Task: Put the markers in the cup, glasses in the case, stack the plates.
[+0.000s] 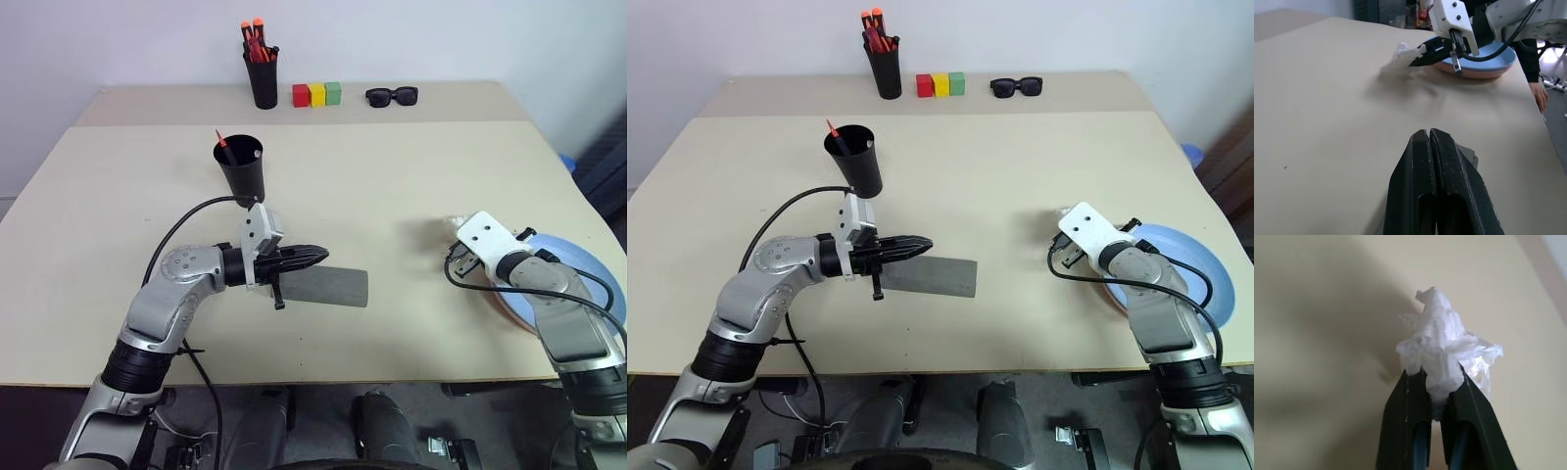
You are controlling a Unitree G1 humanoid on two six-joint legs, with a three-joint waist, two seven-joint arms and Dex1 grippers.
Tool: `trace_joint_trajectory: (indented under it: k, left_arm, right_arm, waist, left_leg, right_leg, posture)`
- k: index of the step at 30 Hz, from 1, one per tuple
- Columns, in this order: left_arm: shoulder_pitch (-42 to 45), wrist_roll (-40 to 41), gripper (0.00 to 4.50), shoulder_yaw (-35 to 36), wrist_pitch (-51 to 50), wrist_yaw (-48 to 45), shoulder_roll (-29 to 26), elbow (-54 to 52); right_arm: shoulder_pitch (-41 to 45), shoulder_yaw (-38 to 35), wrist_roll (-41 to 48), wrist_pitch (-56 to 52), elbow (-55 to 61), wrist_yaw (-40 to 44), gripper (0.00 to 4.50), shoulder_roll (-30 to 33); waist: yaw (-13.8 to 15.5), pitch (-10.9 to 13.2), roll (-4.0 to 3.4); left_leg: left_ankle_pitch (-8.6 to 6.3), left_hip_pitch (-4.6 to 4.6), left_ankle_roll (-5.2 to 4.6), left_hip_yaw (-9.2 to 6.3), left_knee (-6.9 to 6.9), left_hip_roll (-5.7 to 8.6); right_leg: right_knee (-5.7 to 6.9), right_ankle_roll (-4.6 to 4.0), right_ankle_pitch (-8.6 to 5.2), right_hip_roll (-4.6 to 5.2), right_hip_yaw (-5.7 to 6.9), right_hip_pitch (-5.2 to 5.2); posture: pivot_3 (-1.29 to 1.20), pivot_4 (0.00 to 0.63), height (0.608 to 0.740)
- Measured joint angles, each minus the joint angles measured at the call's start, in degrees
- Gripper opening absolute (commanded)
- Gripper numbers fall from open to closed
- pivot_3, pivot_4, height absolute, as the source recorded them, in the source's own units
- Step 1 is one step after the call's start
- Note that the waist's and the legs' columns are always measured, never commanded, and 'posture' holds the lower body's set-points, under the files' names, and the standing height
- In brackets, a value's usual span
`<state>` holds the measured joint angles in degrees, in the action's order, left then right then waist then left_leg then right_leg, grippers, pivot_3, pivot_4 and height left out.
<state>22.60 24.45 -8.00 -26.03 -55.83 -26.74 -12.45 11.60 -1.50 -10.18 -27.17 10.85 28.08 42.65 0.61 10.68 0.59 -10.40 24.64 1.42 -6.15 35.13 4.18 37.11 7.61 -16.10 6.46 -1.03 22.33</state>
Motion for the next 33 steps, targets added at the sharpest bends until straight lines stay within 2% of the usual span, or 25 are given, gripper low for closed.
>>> trace_joint_trajectory:
  k: [3,6,10,11,13,17,21,25,30,33]
  left_arm:
    - [0.1,0.4,0.0,-0.2,-0.1,-0.5,0.3,0.0]
    - [0.2,1.2,0.0,-0.4,-0.1,-1.8,0.0,0.2]
    - [1.1,1.2,0.0,-1.7,0.2,-3.6,0.5,2.0]
    - [1.6,1.2,0.0,-2.1,0.2,-4.0,0.8,3.0]
    - [2.4,1.2,0.0,-2.4,0.3,-4.2,1.3,3.9]
    - [4.7,0.1,0.0,-2.5,2.9,-5.0,2.4,7.1]
    - [4.1,-0.2,0.0,-0.1,4.0,-2.6,2.3,8.3]
    - [0.0,-0.7,0.0,4.8,5.3,0.8,-0.9,8.3]
    - [-8.9,-0.8,0.0,13.3,5.7,4.6,-6.4,6.7]
    - [-13.8,-0.6,0.0,19.5,5.6,7.7,-8.5,5.6]
  right_arm:
    - [-3.1,-5.7,1.4,-3.3,7.2,2.2,0.05,2.4]
    - [-8.8,-16.1,3.7,-8.8,14.4,6.1,0.05,5.9]
    - [-20.5,-26.9,5.6,-14.3,19.6,11.9,0.05,7.4]
    - [-23.2,-28.4,6.0,-15.1,20.2,13.0,0.79,7.4]
    - [-27.2,-29.6,6.5,-15.2,21.0,14.7,1.5,7.4]
    - [-28.3,-28.2,7.2,-14.1,23.5,14.7,3.52,5.8]
    - [-25.0,-28.3,8.2,-12.7,23.6,14.1,3.52,6.1]
    - [-22.3,-28.1,11.3,-9.4,21.9,15.8,3.52,6.2]
    - [-12.8,-24.4,18.7,-7.2,18.5,16.9,3.52,2.6]
    - [-8.4,-21.4,22.6,-5.7,14.2,17.8,3.52,0.8]
  waist:
    - [0.3,0.0,-0.01]
    - [0.5,0.0,0.01]
    - [0.2,0.0,0.01]
    - [0.1,0.0,-0.01]
    - [-0.3,0.0,-0.01]
    - [-0.7,0.0,-0.04]
    - [-0.7,0.0,-0.01]
    - [-0.8,0.0,0.0]
    - [-1.6,0.0,0.04]
    - [-1.1,0.0,0.04]
  left_leg:
    - [0.0,0.02,0.0,-0.03,0.01,0.02]
    - [-0.01,0.05,0.0,-0.07,0.02,0.04]
    - [-0.01,0.04,-0.01,-0.07,0.02,0.0]
    - [-0.01,0.03,-0.01,-0.03,0.02,0.0]
    - [-0.01,0.0,0.0,0.03,0.03,-0.04]
    - [-0.01,-0.08,0.0,0.06,0.03,-0.05]
    - [-0.01,-0.04,0.0,0.04,0.01,-0.04]
    - [-0.02,-0.04,-0.01,0.03,-0.08,-0.04]
    - [-0.03,-0.06,0.0,0.01,-0.1,-0.09]
    - [-0.04,-0.04,0.01,-0.01,-0.1,-0.05]
  right_leg:
    - [-0.01,0.01,0.0,0.02,0.03,-0.03]
    - [-0.06,-0.01,-0.02,0.03,0.06,-0.06]
    - [-0.05,-0.03,-0.04,0.01,0.09,-0.09]
    - [-0.05,-0.04,-0.04,0.02,0.07,-0.07]
    - [-0.05,-0.05,-0.04,0.0,0.02,-0.07]
    - [-0.04,-0.1,-0.05,0.01,-0.02,-0.11]
    - [-0.11,-0.07,-0.05,0.03,-0.02,-0.09]
    - [-0.13,-0.02,-0.06,0.03,-0.02,-0.06]
    - [-0.13,-0.08,-0.06,0.1,-0.05,-0.05]
    - [-0.15,-0.09,-0.07,0.21,-0.02,-0.04]
  posture:
    - [0.0,0.15,0.74]
    - [0.0,0.15,0.74]
    - [0.0,0.15,0.74]
    - [0.0,0.15,0.74]
    - [0.0,0.15,0.74]
    - [0.0,0.15,0.74]
    - [0.0,0.15,0.74]
    - [0.0,0.15,0.74]
    - [0.0,0.15,0.74]
    - [0.0,0.15,0.74]
